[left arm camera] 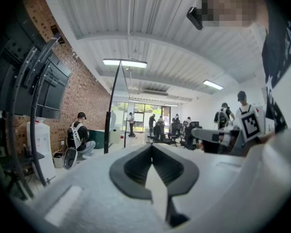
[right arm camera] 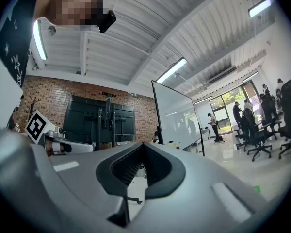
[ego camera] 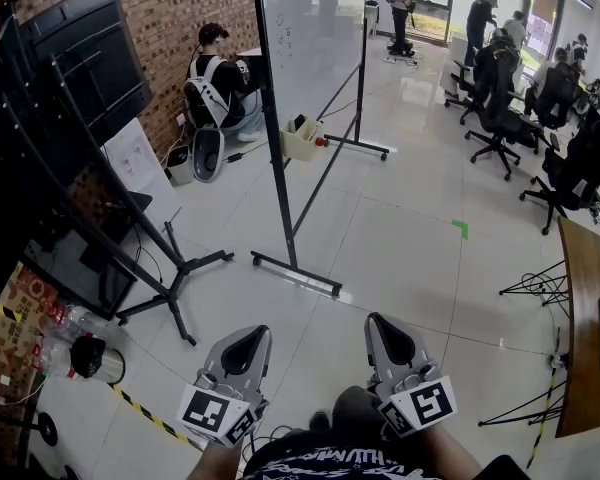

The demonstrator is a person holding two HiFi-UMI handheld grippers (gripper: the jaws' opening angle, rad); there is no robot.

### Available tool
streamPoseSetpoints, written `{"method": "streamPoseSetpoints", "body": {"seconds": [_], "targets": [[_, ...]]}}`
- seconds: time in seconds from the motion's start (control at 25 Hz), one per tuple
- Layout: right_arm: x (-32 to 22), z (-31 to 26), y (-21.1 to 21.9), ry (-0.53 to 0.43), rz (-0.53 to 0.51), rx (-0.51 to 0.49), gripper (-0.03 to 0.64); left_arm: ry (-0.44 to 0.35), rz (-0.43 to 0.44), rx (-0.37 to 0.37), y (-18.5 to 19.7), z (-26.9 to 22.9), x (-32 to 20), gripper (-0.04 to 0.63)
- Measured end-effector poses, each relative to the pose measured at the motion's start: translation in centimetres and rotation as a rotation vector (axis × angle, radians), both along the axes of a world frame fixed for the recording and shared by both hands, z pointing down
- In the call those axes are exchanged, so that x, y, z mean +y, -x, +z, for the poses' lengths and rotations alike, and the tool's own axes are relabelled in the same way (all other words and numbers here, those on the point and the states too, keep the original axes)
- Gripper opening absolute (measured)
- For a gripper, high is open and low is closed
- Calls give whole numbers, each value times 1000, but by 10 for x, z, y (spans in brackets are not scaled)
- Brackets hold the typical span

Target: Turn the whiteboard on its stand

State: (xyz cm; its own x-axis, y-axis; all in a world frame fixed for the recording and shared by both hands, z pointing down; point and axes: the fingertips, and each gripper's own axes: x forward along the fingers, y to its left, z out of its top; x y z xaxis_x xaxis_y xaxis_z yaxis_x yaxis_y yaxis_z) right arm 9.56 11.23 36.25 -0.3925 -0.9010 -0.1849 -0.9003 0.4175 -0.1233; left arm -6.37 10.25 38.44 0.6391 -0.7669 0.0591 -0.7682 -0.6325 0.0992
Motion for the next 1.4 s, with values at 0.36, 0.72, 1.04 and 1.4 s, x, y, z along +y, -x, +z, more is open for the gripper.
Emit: {"method": "streamPoseSetpoints", "body": {"seconds": [0.36, 0.72, 1.04, 1.4], "targets": [[-77, 36, -32, 60, 17, 5, 8, -3, -13, 1, -16, 5, -77, 2], [-195, 7, -52, 9, -97, 22, 8, -82, -73, -4, -47, -17, -195, 2], [-268, 14, -53, 102, -242, 86, 8, -98, -138, -16, -69, -30, -252, 2], [-305, 20, -41, 105, -293, 102, 8, -85, -159, -6, -63, -35, -291, 2]]}}
